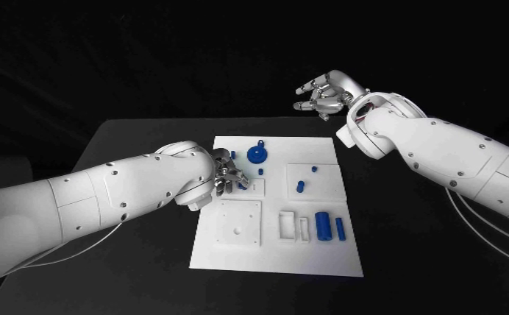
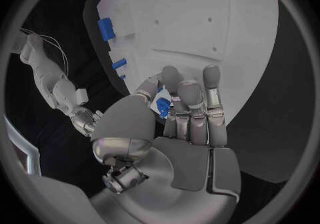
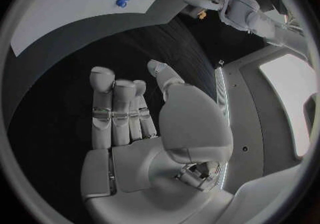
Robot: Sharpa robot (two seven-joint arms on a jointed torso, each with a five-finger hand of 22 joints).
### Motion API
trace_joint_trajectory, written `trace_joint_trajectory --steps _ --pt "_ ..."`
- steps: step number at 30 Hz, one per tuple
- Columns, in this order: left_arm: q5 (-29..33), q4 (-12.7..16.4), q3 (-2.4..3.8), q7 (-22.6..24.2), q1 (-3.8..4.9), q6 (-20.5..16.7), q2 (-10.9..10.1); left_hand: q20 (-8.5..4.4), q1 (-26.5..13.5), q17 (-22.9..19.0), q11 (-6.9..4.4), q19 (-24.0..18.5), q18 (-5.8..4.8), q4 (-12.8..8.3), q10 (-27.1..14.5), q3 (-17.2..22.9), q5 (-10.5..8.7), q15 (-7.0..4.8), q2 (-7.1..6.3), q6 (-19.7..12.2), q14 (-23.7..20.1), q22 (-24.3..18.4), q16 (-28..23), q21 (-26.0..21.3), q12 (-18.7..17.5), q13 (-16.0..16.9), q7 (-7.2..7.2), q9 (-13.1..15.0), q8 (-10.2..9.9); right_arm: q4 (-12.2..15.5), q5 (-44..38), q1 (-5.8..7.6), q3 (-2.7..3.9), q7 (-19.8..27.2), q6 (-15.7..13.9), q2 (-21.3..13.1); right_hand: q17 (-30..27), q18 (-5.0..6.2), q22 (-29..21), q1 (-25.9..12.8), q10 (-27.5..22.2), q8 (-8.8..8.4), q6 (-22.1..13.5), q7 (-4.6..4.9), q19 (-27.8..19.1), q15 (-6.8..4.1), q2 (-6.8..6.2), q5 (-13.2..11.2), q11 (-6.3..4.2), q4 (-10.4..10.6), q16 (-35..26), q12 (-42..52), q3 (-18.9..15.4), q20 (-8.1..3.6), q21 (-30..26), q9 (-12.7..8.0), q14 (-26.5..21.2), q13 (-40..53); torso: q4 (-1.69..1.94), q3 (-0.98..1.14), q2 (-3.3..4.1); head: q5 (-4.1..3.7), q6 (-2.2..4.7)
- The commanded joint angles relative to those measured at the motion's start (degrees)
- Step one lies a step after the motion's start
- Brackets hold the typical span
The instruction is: Assemble the parts on the task board
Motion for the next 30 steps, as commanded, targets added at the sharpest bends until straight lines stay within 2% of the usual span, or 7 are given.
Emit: trace_joint_trajectory --steps 1,14,18,22,30 --pt "0.1 0.2 0.07 0.9 -0.02 -0.9 0.0 0.03 0.3 0.0 -0.55 0.4 -0.87 -1.0 2.4 1.3 0.15 -0.23 0.74 7.8 0.0 0.1 0.3 -0.4 0.3 -0.1 -5.12 30.6 0.3 0.0 -0.5 0.01 0.03 0.1 0.7 0.1 0.1 0.89 3.6 -0.6 0.1 -0.09 0.4 0.14 2.5 -0.11 -0.11 0.2 -0.34 -0.3 -0.1 0.2 0.1 0.00 0.3 0.0 0.4 0.1 0.04 -0.04 -0.02 0.01 -0.11" --pt "-0.1 0.5 0.39 1.2 -0.02 -1.5 -0.4 -0.01 0.4 -0.1 -0.58 0.6 -0.87 -1.0 2.4 1.3 0.21 -0.27 0.69 7.8 0.1 0.6 0.3 -0.9 0.3 -0.1 -5.14 30.6 0.3 -0.1 -0.5 0.01 0.03 0.1 0.8 0.1 0.1 0.89 3.6 -0.6 0.1 -0.09 0.4 0.14 2.5 -0.11 -0.11 0.2 -0.34 -0.3 -0.1 0.2 0.1 0.00 0.3 0.0 0.4 0.1 0.04 0.01 -0.03 -0.04 -0.36" --pt "-0.1 0.4 0.41 1.1 -0.02 -1.4 -0.4 -0.01 0.4 -0.1 -0.58 0.6 -0.87 -1.0 2.4 1.3 0.21 -0.27 0.69 7.8 0.1 0.6 0.3 -0.9 0.3 -0.1 -5.14 30.6 0.3 -0.1 -0.5 0.01 0.03 0.1 0.8 0.1 0.1 0.89 3.6 -0.6 0.1 -0.09 0.4 0.14 2.5 -0.11 -0.11 0.2 -0.34 -0.3 -0.1 0.2 0.1 0.00 0.3 0.0 0.4 0.1 0.03 -0.02 -0.04 -0.01 -0.41" --pt "-0.2 0.3 0.41 0.9 -0.01 -0.9 -0.3 -0.01 0.4 -0.1 -0.58 0.6 -0.87 -1.0 2.4 1.3 0.21 -0.27 0.69 7.8 0.1 0.6 0.3 -0.9 0.3 -0.1 -5.14 30.6 0.3 -0.1 -0.5 0.01 0.03 0.1 0.8 0.1 0.1 0.89 3.6 -0.6 0.1 -0.09 0.4 0.14 2.5 -0.11 -0.11 0.2 -0.34 -0.3 -0.1 0.2 0.1 0.00 0.3 0.0 0.4 0.1 0.04 0.06 -0.12 0.00 -0.41" --pt "-0.9 -0.1 0.33 0.6 -0.03 0.2 0.1 0.00 0.4 -0.1 -0.56 0.9 -0.87 -0.8 2.4 1.3 -0.02 -0.26 0.67 7.8 0.1 1.4 0.2 -1.8 0.3 -0.2 -5.12 30.6 0.3 -0.1 -0.5 0.01 0.03 0.1 0.9 0.1 0.1 0.89 3.6 -0.7 0.1 -0.10 0.4 0.14 2.5 -0.11 -0.08 0.2 -0.34 -0.3 -0.1 0.2 0.0 -0.01 0.4 0.0 0.5 0.2 -0.01 0.02 -0.03 0.04 -0.39"
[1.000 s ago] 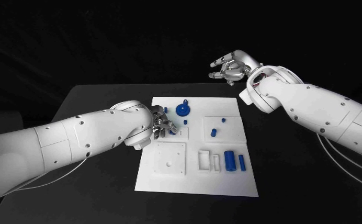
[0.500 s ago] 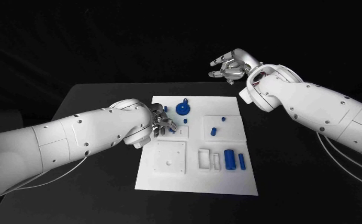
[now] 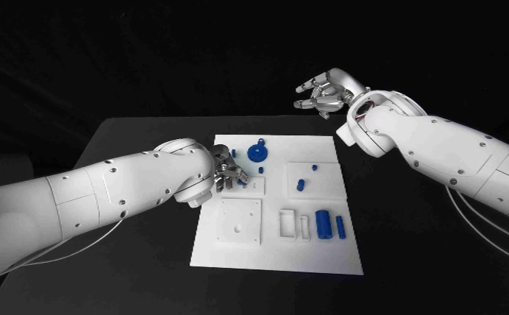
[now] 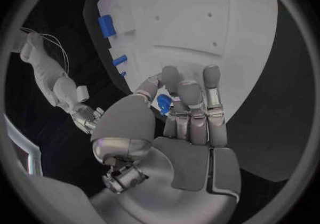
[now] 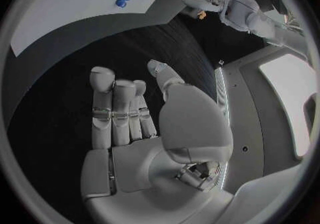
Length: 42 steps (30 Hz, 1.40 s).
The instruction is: Assemble the parts on the task board
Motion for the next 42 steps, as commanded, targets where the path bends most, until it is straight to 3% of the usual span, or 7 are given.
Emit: trace_joint_trajectory --steps 1,14,42 --pt "-1.2 -0.1 -0.05 0.3 -0.05 1.0 0.4 0.00 0.3 -0.1 -0.56 0.5 -0.87 -0.8 2.4 1.3 -0.03 -0.32 0.75 7.8 0.1 0.1 0.2 -0.4 0.3 -0.1 -5.17 30.6 0.3 0.0 -0.5 0.01 0.03 0.2 0.7 0.1 0.2 0.89 3.6 -0.7 0.2 -0.10 0.4 0.14 2.5 -0.12 -0.06 0.3 -0.35 -0.3 -0.1 0.3 0.0 -0.01 0.5 0.0 0.5 0.2 -0.01 0.00 0.06 0.07 0.10" --pt "-3.6 -0.7 -0.28 0.5 -0.33 0.8 1.0 0.02 0.4 -0.1 -0.56 0.6 -0.87 -0.8 2.4 1.3 -0.02 -0.31 0.74 7.8 0.0 0.3 0.2 -0.5 0.3 -0.1 -5.17 30.6 0.3 0.1 -0.5 0.01 0.03 0.1 0.8 0.0 0.2 0.89 3.6 -0.7 0.2 -0.10 0.4 0.14 2.5 -0.12 -0.06 0.3 -0.35 -0.3 -0.1 0.3 0.0 -0.01 0.5 0.0 0.5 0.2 -0.01 0.01 0.01 -0.01 0.06" --pt "-2.8 -0.3 -0.35 -0.4 -0.94 2.1 0.9 0.12 0.5 -0.1 -0.52 0.8 -0.87 -0.7 2.4 1.3 0.03 -0.24 0.66 7.9 0.0 0.8 0.2 -1.3 0.3 -0.1 -5.15 30.6 0.3 0.0 -0.5 0.01 0.03 0.1 1.0 0.1 0.2 0.89 3.6 -0.6 0.2 -0.10 0.4 0.15 2.6 -0.13 0.06 0.3 -0.36 -0.3 -0.1 0.2 0.1 -0.03 0.7 0.0 0.5 0.2 -0.04 -0.04 0.06 0.07 0.06"
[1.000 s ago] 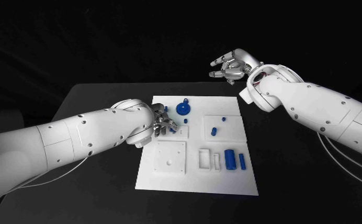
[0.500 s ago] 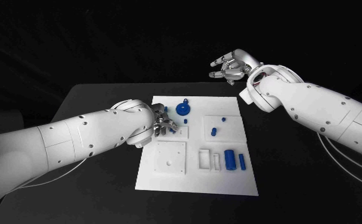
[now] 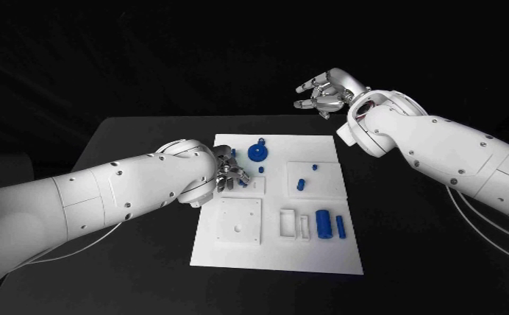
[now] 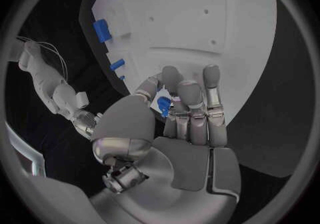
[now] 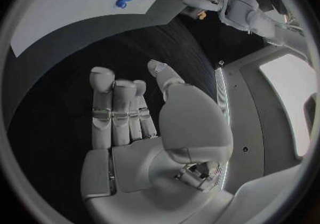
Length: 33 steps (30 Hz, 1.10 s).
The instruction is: Assemble the parts on the task board
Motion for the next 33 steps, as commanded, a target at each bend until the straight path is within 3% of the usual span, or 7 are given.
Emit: trace_joint_trajectory --steps 1,11,33 --pt "0.5 0.3 -0.24 -0.6 -0.45 1.8 0.0 0.12 0.4 -0.1 -0.53 0.4 -0.87 -0.9 2.3 1.2 0.26 -0.42 0.73 7.9 0.0 0.8 0.2 -0.4 0.3 -0.1 -5.16 27.9 0.4 0.0 -0.5 0.01 0.03 0.2 0.7 0.1 0.1 0.89 3.7 -0.6 0.2 -0.10 0.4 0.15 2.6 0.01 0.06 0.3 -0.36 -0.3 -0.1 0.2 0.1 -0.03 0.4 0.0 0.4 0.0 -0.02 0.02 0.01 0.01 0.19" --pt "1.0 0.5 -0.24 -0.7 -0.48 1.9 -0.3 0.12 0.4 -0.1 -0.52 0.4 -0.87 -0.9 2.3 1.2 0.31 -0.42 0.73 7.9 0.0 0.8 0.2 -0.5 0.3 -0.1 -5.16 27.9 0.4 -0.1 -0.5 0.00 0.03 0.2 0.9 0.2 0.1 0.89 3.7 -0.6 0.2 -0.10 0.4 0.15 2.6 0.01 0.06 0.3 -0.36 -0.3 -0.1 0.2 0.1 -0.03 0.4 0.0 0.4 0.0 0.01 0.01 0.02 0.04 -0.13" --pt "1.1 -0.2 -0.24 -1.6 -0.48 3.2 -0.3 0.16 0.3 -0.1 -0.49 0.5 -0.87 -1.0 2.4 1.3 0.32 -0.38 0.75 7.8 0.0 0.9 0.2 -0.6 0.3 -0.1 -5.14 27.9 0.4 -0.1 -0.5 0.00 0.03 0.2 0.9 0.1 0.1 0.89 3.7 -0.6 0.2 -0.10 0.4 0.15 2.6 0.01 0.06 0.3 -0.36 -0.3 -0.1 0.2 0.1 -0.03 0.4 0.0 0.4 0.0 -0.04 0.06 -0.02 0.15 -0.10"
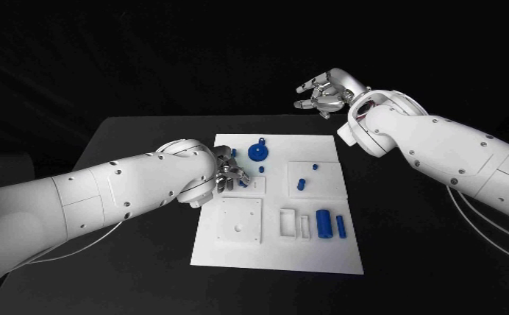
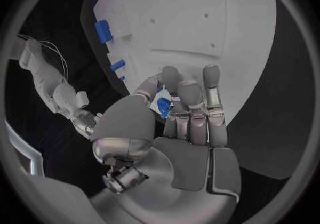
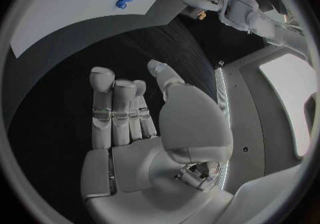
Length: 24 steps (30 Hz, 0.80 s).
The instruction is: Assemble the parts on the task board
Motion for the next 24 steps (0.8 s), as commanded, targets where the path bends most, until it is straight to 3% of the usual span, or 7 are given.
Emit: trace_joint_trajectory --steps 1,24 --pt "0.3 -0.2 -0.33 -1.5 -0.45 2.4 0.0 -0.05 0.2 -0.1 -0.57 0.3 -0.87 -1.0 2.3 1.3 0.19 -0.46 0.82 7.8 -0.1 0.9 0.2 -0.4 0.3 -0.1 -5.14 26.8 0.2 0.0 -0.5 0.00 0.03 0.2 0.7 0.0 0.1 0.89 3.7 -0.6 0.2 -0.10 0.4 0.15 2.6 0.01 0.06 0.3 -0.36 -0.3 -0.1 0.2 0.1 -0.03 0.4 0.0 0.4 0.1 -0.02 0.00 -0.01 -0.01 -0.07" --pt "-0.2 -0.9 -0.33 -2.6 -0.44 3.2 0.1 0.02 0.4 -0.1 -0.51 0.2 -0.87 -1.1 2.3 1.2 0.01 -0.40 0.80 7.8 -0.2 0.9 0.2 -0.5 0.3 -0.1 -5.10 26.8 0.1 0.0 -0.5 0.00 0.03 0.2 0.7 0.0 0.1 0.89 3.7 -0.6 0.2 -0.10 0.4 0.15 2.6 0.01 0.06 0.3 -0.36 -0.3 -0.1 0.2 0.1 -0.03 0.4 0.0 0.4 0.1 0.00 -0.01 0.00 0.12 -0.03"
